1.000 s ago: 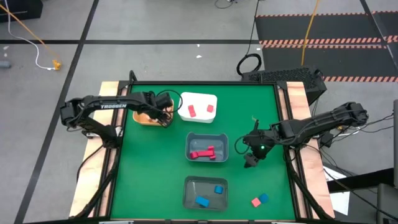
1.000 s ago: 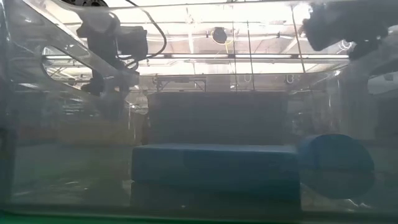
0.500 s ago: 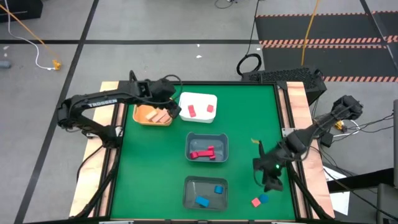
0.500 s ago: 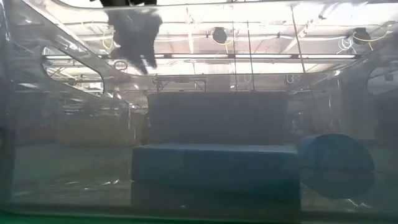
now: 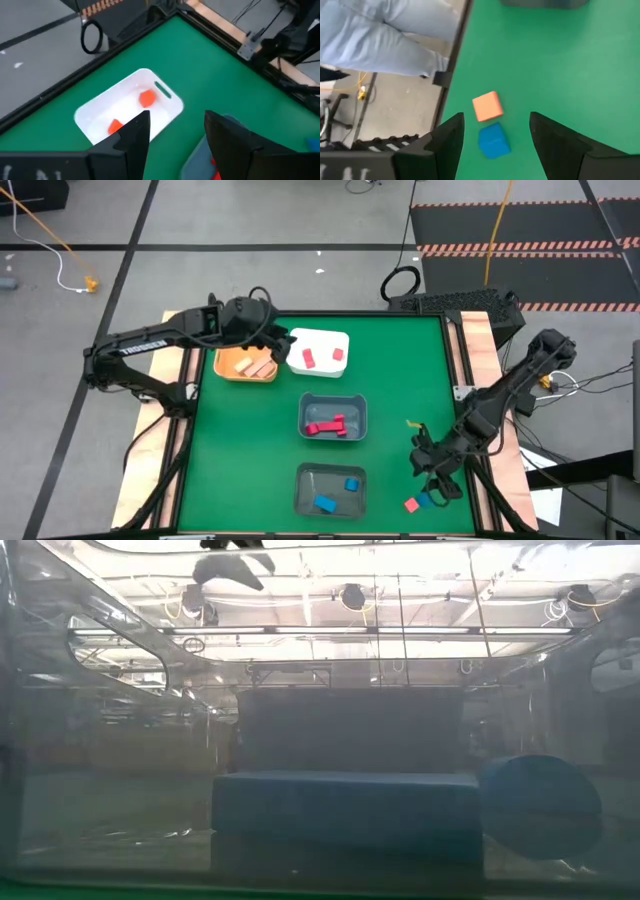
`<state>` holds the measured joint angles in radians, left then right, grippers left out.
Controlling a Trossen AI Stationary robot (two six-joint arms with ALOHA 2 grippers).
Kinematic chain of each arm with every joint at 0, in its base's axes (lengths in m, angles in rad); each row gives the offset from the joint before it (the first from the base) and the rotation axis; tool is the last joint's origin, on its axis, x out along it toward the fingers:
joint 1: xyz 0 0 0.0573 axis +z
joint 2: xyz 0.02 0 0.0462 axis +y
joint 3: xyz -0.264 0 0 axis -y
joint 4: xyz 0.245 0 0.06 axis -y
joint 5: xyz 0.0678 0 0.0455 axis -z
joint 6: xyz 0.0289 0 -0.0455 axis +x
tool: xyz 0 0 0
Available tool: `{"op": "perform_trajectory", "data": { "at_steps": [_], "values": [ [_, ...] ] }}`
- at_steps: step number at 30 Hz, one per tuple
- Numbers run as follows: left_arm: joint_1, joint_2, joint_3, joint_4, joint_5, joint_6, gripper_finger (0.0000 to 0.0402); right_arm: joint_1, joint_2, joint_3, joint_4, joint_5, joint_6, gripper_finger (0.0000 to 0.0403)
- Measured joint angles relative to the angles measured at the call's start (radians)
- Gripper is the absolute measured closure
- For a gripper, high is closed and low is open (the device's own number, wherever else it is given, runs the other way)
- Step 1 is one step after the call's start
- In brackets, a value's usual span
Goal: Sort & place blocks by color
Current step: Put the blue wooden block into the black bin
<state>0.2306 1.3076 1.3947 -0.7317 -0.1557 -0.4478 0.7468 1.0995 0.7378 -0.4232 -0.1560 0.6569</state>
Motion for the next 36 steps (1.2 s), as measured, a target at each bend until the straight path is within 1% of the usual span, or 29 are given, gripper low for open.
{"op": "perform_trajectory", "data": {
  "at_steps": [4,8,12,14,18,21,24,26,30,33,36],
  "values": [
    [-0.043,0.003,0.000,-0.006,-0.007,-0.027,0.0215,0.057,0.024,-0.026,0.074,0.017,0.034,0.0188],
    [-0.088,0.001,0.000,-0.002,-0.025,-0.042,0.0215,0.105,0.048,-0.026,0.077,0.062,0.109,0.0188],
    [-0.133,0.002,0.000,-0.003,-0.057,-0.060,0.0215,0.147,0.086,-0.029,0.074,0.100,0.120,0.0188],
    [-0.156,0.002,0.000,-0.003,-0.063,-0.065,0.0215,0.154,0.104,-0.042,0.091,0.104,0.158,0.0188],
    [-0.204,0.002,-0.001,-0.003,-0.063,-0.103,0.0215,0.153,0.127,-0.079,0.216,0.104,0.323,0.0188],
    [-0.245,0.002,-0.001,-0.003,-0.064,-0.117,0.0215,0.154,0.133,-0.099,0.307,0.107,0.375,0.0188],
    [-0.287,0.002,-0.001,-0.003,-0.076,-0.143,0.0215,0.164,0.134,-0.100,0.349,0.138,0.347,0.0188],
    [-0.317,0.002,-0.001,-0.003,-0.102,-0.174,0.0215,0.176,0.134,-0.100,0.358,0.156,0.286,0.0188],
    [-0.377,0.002,-0.001,0.010,-0.149,-0.240,0.0215,0.206,0.134,-0.100,0.341,0.156,0.161,0.0188],
    [-0.427,0.002,-0.001,0.046,-0.189,-0.275,0.0215,0.231,0.134,-0.100,0.334,0.156,0.103,0.0188],
    [-0.476,0.002,-0.001,0.103,-0.254,-0.296,0.0215,0.254,0.134,-0.100,0.334,0.156,0.056,0.0188]
  ]
}}
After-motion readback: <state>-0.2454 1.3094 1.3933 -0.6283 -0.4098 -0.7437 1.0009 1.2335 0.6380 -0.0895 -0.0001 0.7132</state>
